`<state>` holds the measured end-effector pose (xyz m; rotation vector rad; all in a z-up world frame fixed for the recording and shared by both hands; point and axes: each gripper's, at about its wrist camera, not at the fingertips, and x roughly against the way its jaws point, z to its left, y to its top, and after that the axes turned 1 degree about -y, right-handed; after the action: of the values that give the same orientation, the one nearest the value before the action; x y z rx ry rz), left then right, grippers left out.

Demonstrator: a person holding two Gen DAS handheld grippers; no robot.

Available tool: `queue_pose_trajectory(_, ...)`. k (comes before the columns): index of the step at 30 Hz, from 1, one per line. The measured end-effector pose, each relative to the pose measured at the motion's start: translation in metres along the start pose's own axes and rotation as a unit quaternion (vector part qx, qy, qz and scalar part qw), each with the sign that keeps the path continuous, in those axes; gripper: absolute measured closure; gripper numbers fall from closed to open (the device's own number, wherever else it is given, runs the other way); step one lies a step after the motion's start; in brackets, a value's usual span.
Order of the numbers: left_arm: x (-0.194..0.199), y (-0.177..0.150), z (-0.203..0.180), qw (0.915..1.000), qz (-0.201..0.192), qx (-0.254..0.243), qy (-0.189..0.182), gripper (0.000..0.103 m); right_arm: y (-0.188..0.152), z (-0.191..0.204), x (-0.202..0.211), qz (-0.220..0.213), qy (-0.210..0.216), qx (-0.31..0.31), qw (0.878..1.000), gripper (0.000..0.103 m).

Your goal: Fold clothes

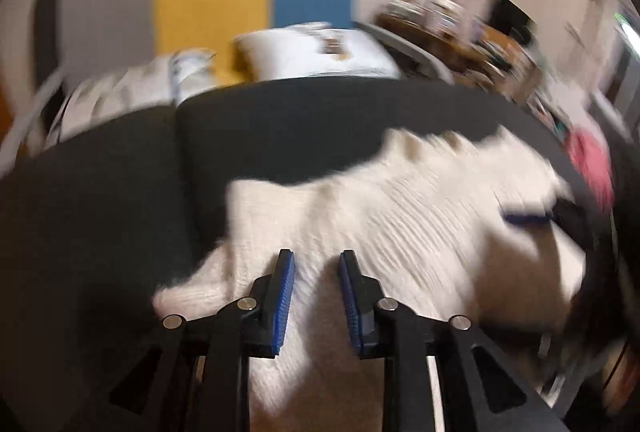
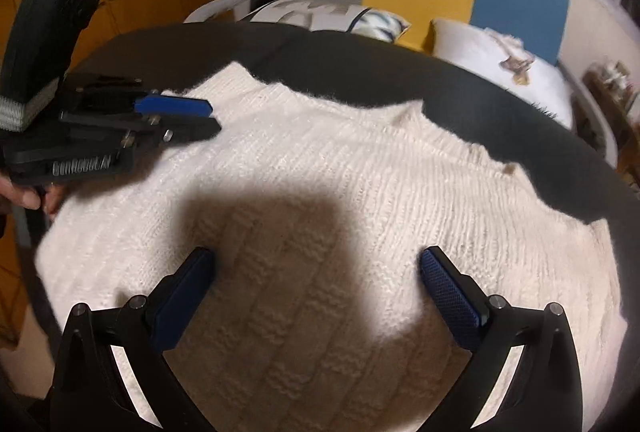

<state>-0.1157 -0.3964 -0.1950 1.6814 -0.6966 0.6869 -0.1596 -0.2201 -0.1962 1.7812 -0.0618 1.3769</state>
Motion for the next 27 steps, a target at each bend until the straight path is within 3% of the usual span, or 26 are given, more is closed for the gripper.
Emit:
queue_pose_trajectory(3,-0.002,0.007,0.017,0.9967,0.000,0.081,0.003,0.079,-0.007,0.001,0.002,-0.017,-0.004,-0.020,1.000,0.000)
queue_pose_trajectory(7,0.005,0.018,-0.013,0.9995,-0.027,-0.013,-0.011,0.079,-0.003,0.000,0.005,-0.002,0.008,-0.009,1.000,0.000)
queue_pose_trajectory(11,-0.017,0.034,-0.035,0.9982,0.011,-0.053,-0.024,0.079,0.004,-0.008,0.018,0.006,0.027,-0.001,1.000,0.000)
queue_pose_trajectory(14,-0.044,0.040,-0.032,0.9986,0.038,-0.037,0.006,0.079,0.004,-0.030,0.022,0.004,-0.005,-0.014,1.000,0.000)
queue_pose_trajectory(16,-0.049,0.037,-0.019,0.9997,0.024,0.003,-0.004,0.079,-0.004,-0.050,0.016,0.016,-0.018,-0.050,0.998,0.000)
queue_pose_trajectory(18,-0.046,0.033,-0.015,0.9997,0.011,0.019,-0.007,0.079,-0.015,-0.063,0.007,0.025,-0.010,-0.082,0.996,0.000)
queue_pose_trajectory(19,-0.044,0.031,-0.014,0.9996,0.005,0.027,-0.007,0.079,-0.020,-0.066,0.008,0.003,0.000,-0.087,0.996,0.000)
queue_pose_trajectory(23,-0.010,0.020,-0.027,0.9994,-0.018,0.025,0.015,0.072,-0.030,-0.054,0.011,-0.028,-0.025,-0.066,0.997,0.000)
queue_pose_trajectory(27,0.033,-0.007,-0.047,0.9985,-0.053,0.017,0.001,0.065,-0.038,-0.053,0.034,-0.027,-0.023,-0.065,0.997,0.000)
